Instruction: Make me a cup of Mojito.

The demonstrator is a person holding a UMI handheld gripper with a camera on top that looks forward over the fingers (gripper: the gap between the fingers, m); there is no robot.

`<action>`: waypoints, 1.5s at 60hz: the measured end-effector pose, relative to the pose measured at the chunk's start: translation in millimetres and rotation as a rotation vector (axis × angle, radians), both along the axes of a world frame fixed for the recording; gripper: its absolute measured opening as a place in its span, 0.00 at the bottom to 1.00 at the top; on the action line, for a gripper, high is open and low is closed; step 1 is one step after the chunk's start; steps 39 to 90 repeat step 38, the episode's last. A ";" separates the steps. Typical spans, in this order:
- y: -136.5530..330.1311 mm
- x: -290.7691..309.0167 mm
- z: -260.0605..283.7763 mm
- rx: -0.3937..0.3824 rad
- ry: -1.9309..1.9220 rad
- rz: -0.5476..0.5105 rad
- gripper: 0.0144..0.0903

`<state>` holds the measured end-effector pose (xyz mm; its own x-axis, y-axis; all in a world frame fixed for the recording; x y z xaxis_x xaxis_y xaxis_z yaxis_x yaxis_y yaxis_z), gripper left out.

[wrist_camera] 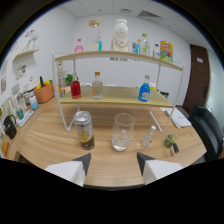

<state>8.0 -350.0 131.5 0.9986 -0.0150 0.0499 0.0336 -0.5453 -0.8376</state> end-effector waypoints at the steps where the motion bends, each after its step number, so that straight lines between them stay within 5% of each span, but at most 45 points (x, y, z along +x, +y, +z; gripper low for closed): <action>1: -1.4 2.5 -0.4 -0.003 -0.002 -0.002 0.94; 90: -8.6 24.9 -5.6 -0.028 0.024 -0.024 0.94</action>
